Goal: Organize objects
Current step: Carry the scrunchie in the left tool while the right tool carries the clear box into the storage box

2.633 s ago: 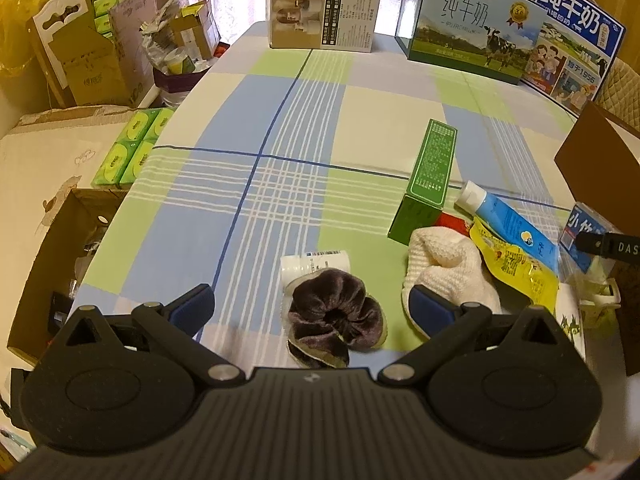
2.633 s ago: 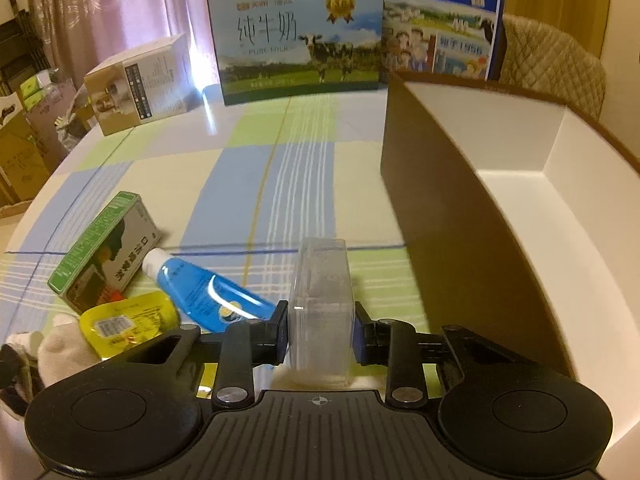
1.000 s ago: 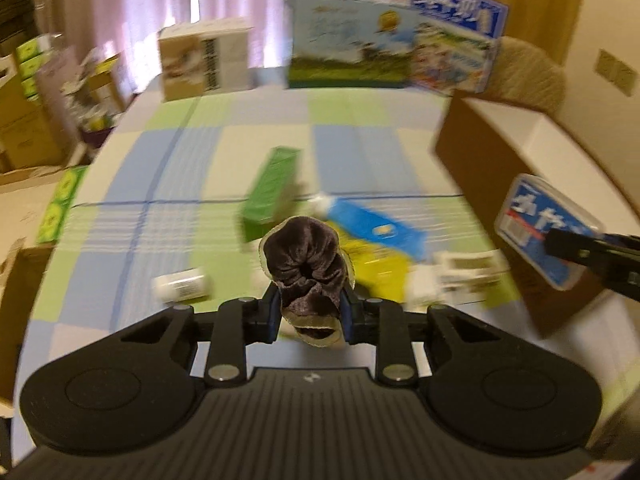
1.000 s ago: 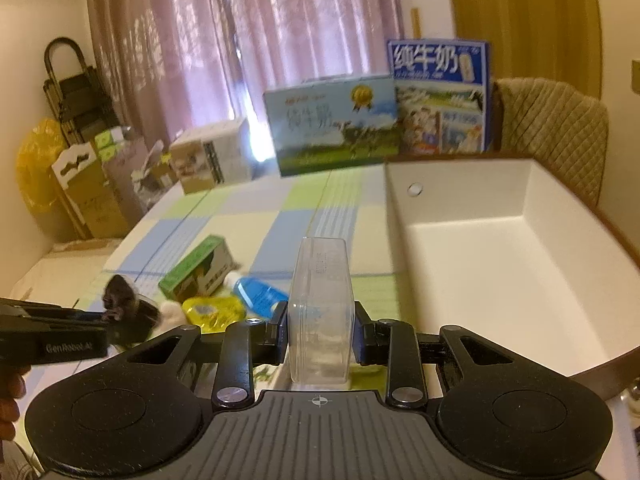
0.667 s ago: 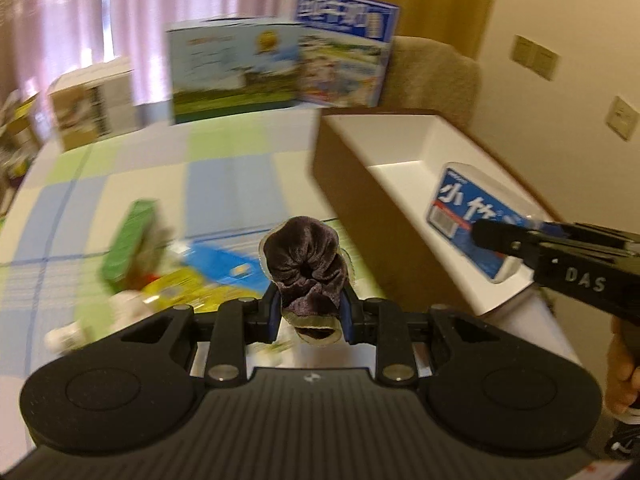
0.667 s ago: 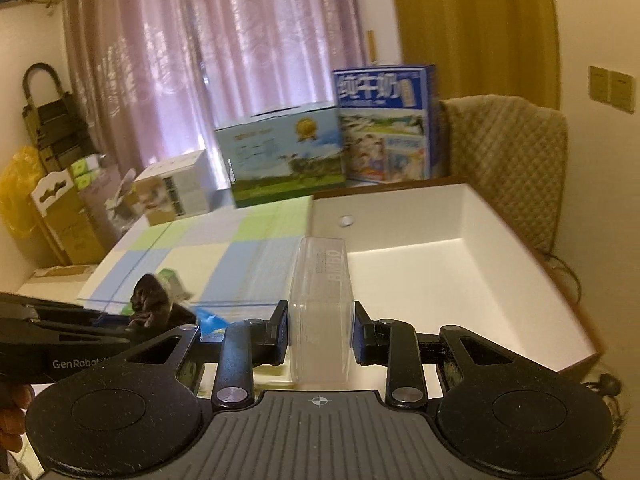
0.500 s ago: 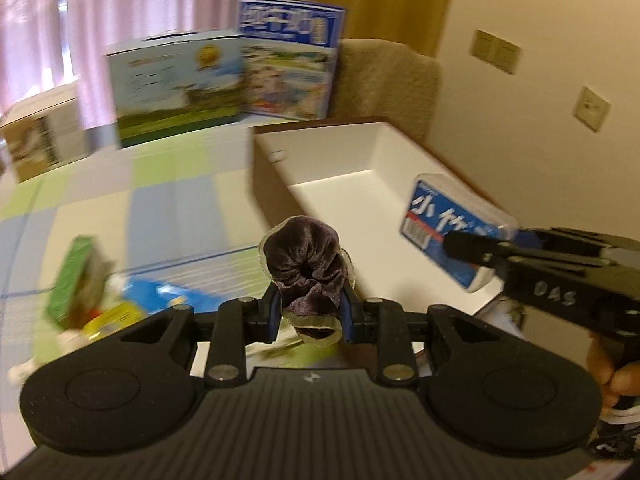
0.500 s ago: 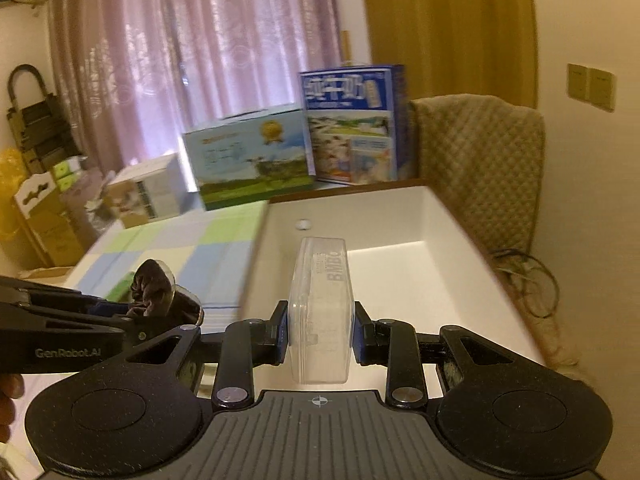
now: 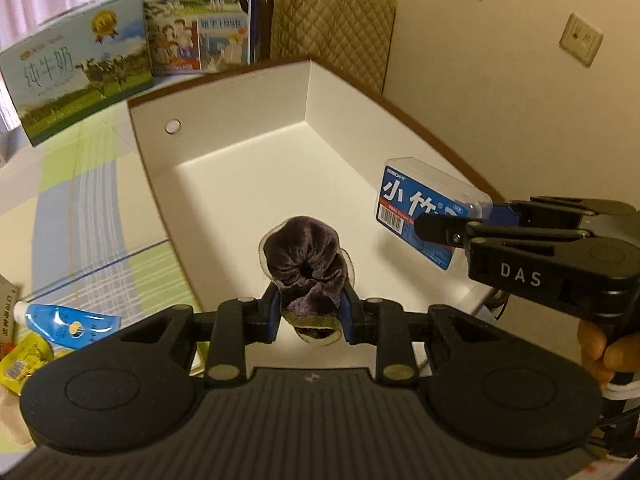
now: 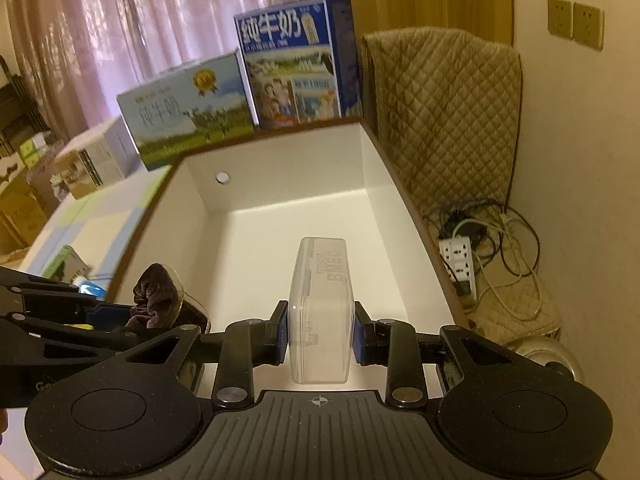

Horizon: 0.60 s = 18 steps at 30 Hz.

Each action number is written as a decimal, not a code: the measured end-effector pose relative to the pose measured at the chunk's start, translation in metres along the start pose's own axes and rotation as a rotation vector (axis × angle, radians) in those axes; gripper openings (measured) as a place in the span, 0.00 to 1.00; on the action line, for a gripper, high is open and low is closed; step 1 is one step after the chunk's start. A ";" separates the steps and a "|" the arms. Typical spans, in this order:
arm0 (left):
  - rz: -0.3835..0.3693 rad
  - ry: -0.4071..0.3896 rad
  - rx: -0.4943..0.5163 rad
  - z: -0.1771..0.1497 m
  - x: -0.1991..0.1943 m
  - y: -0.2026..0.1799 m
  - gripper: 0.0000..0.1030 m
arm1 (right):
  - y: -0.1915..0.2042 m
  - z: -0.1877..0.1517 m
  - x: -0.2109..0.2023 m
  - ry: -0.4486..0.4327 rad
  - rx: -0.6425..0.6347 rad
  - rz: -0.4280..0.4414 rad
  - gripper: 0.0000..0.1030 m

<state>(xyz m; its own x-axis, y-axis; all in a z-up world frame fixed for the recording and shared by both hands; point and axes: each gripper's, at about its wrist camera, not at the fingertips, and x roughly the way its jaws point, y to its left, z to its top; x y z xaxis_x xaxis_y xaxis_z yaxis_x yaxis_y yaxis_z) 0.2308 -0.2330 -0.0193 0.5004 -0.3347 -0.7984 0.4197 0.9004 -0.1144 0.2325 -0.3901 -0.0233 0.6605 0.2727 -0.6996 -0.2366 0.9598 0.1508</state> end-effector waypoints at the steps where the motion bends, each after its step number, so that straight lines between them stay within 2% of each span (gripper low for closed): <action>1: 0.003 0.010 -0.001 0.002 0.005 -0.001 0.24 | -0.002 0.001 0.004 0.008 0.002 0.001 0.27; 5: 0.013 0.041 0.004 0.007 0.023 -0.006 0.25 | -0.005 0.003 0.021 0.033 -0.007 -0.010 0.27; 14: 0.038 0.033 0.079 0.015 0.048 -0.012 0.49 | -0.011 0.006 0.040 0.063 0.003 -0.019 0.27; 16: 0.037 0.030 0.088 0.015 0.049 -0.012 0.53 | -0.011 0.005 0.038 0.060 -0.008 -0.018 0.34; 18: 0.026 0.020 0.095 0.014 0.049 -0.012 0.64 | -0.010 0.004 0.034 0.050 -0.019 -0.011 0.38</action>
<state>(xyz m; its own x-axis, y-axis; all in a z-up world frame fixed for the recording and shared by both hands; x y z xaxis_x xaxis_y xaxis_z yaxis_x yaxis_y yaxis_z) 0.2609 -0.2644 -0.0482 0.4976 -0.3053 -0.8119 0.4770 0.8781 -0.0378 0.2606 -0.3896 -0.0459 0.6267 0.2579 -0.7353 -0.2430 0.9613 0.1301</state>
